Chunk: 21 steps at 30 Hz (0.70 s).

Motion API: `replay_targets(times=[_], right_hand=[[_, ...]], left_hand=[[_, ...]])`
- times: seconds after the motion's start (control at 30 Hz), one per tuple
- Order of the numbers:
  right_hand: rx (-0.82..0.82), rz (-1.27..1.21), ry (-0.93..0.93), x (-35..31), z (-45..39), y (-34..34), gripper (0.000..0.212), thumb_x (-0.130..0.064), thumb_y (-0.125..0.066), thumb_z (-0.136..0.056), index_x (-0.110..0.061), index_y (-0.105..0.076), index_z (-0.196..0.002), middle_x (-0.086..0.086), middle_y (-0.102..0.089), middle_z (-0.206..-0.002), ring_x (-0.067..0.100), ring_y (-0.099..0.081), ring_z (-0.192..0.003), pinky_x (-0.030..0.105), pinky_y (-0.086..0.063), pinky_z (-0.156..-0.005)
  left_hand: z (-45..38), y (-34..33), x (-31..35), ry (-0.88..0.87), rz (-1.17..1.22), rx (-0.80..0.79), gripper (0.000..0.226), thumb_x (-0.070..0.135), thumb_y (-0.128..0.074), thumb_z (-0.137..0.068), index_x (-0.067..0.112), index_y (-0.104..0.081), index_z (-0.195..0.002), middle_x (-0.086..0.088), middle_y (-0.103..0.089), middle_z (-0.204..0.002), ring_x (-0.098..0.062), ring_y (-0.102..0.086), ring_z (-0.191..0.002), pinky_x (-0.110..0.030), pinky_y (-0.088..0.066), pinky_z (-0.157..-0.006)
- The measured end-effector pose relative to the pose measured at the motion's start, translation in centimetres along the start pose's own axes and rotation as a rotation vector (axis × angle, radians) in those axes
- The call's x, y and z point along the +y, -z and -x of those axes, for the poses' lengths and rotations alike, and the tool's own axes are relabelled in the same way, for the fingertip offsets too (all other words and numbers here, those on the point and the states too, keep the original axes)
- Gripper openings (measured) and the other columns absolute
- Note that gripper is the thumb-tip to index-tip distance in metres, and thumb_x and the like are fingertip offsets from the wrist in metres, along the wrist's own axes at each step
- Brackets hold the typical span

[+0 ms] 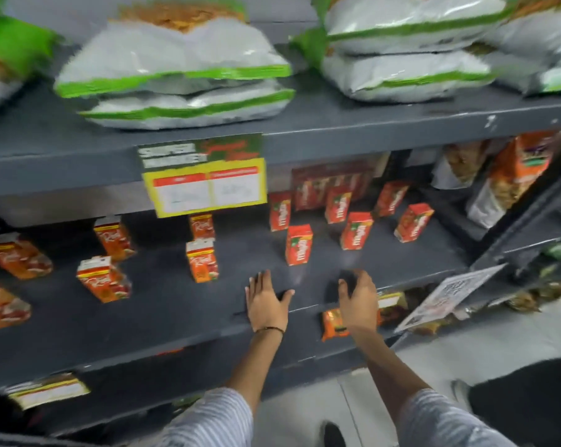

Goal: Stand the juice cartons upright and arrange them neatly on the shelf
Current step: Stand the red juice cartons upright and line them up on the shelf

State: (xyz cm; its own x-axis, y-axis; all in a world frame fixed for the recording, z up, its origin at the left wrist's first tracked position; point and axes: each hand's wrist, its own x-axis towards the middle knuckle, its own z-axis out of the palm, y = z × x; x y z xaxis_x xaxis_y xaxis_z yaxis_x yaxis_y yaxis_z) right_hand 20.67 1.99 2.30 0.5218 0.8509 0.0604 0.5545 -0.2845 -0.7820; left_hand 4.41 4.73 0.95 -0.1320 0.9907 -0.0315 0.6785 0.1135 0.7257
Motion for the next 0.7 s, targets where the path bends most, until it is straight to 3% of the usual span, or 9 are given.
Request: replay_targets(times=[0.2, 0.4, 0.53, 0.7], right_hand=[[-0.098, -0.057, -0.005, 2.7, -6.5, 3.4, 0.046, -0.017, -0.054, -0.091, 0.004, -0.043, -0.131, 0.021, -0.050, -0.135, 0.035, -0.046, -0.127, 0.044, -0.036, -0.107], [-0.194, -0.147, 0.026, 1.7, -10.6, 3.3, 0.047, -0.019, -0.066, -0.084, -0.003, -0.047, -0.124, 0.018, -0.058, -0.123, 0.034, -0.054, -0.116, 0.040, -0.042, -0.096], [-0.188, -0.203, -0.034, 1.0, -12.4, 2.4, 0.043, -0.026, -0.075, -0.076, -0.004, -0.054, -0.108, 0.016, -0.065, -0.106, 0.033, -0.061, -0.101, 0.041, -0.048, -0.088], [-0.170, -0.112, -0.053, 0.6, -14.0, 1.7, 0.049, -0.031, -0.077, -0.073, -0.001, -0.055, -0.104, 0.019, -0.063, -0.106, 0.035, -0.062, -0.099, 0.038, -0.048, -0.082]], left_hand=[[-1.5, -5.3, 6.7, 0.191, 0.149, 0.121, 0.087, 0.035, -0.077, -0.070, 0.003, -0.033, -0.139, -0.022, -0.043, -0.142, -0.033, -0.030, -0.138, -0.041, -0.016, -0.119], [-2.4, -5.8, 8.8, 0.324, 0.127, 0.227, 0.070, 0.035, -0.081, -0.065, 0.006, -0.048, -0.119, -0.021, -0.062, -0.118, -0.038, -0.050, -0.119, -0.055, -0.037, -0.104], [-2.8, -6.0, 9.3, 0.386, 0.080, 0.261, 0.067, 0.041, -0.080, -0.065, 0.006, -0.050, -0.114, -0.019, -0.062, -0.115, -0.038, -0.051, -0.116, -0.056, -0.042, -0.099], [-3.8, -6.2, 9.4, 0.424, 0.054, 0.291, 0.055, 0.042, -0.076, -0.070, 0.008, -0.052, -0.106, -0.016, -0.062, -0.111, -0.037, -0.057, -0.107, -0.052, -0.048, -0.094]])
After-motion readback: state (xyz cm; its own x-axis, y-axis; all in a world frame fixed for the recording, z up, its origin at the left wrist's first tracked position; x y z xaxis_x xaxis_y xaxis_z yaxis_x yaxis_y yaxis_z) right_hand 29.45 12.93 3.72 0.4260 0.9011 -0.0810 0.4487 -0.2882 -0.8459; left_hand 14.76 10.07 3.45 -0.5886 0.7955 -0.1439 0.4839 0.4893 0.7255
